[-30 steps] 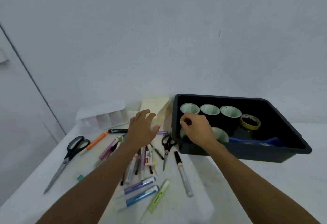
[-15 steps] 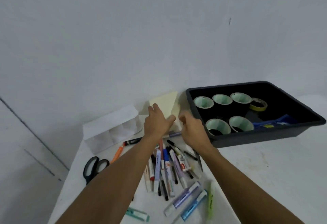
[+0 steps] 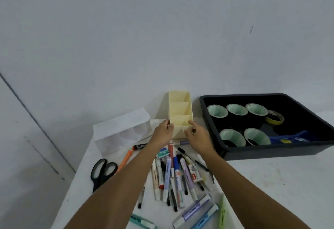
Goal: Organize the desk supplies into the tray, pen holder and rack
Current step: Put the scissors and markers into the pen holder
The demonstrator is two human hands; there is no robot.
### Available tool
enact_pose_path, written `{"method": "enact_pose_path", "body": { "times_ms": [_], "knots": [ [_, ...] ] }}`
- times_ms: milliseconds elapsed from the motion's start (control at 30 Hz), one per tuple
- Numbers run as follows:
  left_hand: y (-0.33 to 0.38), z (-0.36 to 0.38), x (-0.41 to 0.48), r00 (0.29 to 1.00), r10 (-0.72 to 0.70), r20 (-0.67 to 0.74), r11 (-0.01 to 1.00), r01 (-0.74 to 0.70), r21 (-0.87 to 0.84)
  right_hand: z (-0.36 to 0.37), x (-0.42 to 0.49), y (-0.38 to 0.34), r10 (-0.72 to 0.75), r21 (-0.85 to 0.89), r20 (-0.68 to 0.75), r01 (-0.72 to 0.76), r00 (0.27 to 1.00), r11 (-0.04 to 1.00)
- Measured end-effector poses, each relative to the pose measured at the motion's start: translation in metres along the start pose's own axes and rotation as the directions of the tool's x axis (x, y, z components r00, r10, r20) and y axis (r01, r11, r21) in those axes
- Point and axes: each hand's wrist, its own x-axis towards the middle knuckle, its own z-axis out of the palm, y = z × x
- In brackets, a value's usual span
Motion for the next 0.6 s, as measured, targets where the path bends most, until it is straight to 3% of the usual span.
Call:
{"method": "enact_pose_path", "body": {
  "times_ms": [100,167,233,267,333,400,533,600],
  "knots": [
    [0.0,-0.018,-0.005,0.982,0.19,-0.006,0.977,-0.189,0.094,0.004,0.002,0.001,0.014,0.008,-0.023,-0.014,1.0,1.0],
    [-0.004,-0.038,-0.006,0.919,0.374,-0.128,0.885,-0.312,0.345,0.01,0.005,-0.002,0.031,0.042,-0.05,-0.029,0.998,0.999],
    [-0.012,-0.062,-0.001,0.863,0.462,-0.206,0.709,-0.22,0.67,0.014,0.009,-0.01,0.043,0.082,-0.091,-0.035,0.995,0.996],
    [-0.015,-0.074,0.002,0.886,0.406,-0.223,0.639,-0.101,0.763,0.017,0.011,-0.015,0.044,0.098,-0.106,-0.033,0.993,0.995],
    [-0.025,-0.094,0.006,0.956,0.159,-0.246,0.58,0.111,0.807,0.023,0.013,-0.024,0.042,0.075,-0.106,-0.034,0.994,0.997],
    [-0.038,-0.106,0.011,0.977,-0.011,-0.212,0.564,0.181,0.806,0.031,0.016,-0.029,0.061,0.035,-0.104,-0.057,0.993,0.998],
    [-0.05,-0.114,0.014,0.984,0.044,-0.17,0.607,0.109,0.787,0.039,0.018,-0.032,0.089,-0.008,-0.143,-0.091,0.986,0.996],
    [-0.043,-0.12,0.019,0.974,0.136,-0.18,0.688,0.038,0.725,0.039,0.02,-0.03,0.085,-0.016,-0.154,-0.088,0.984,0.996]
  ]
}}
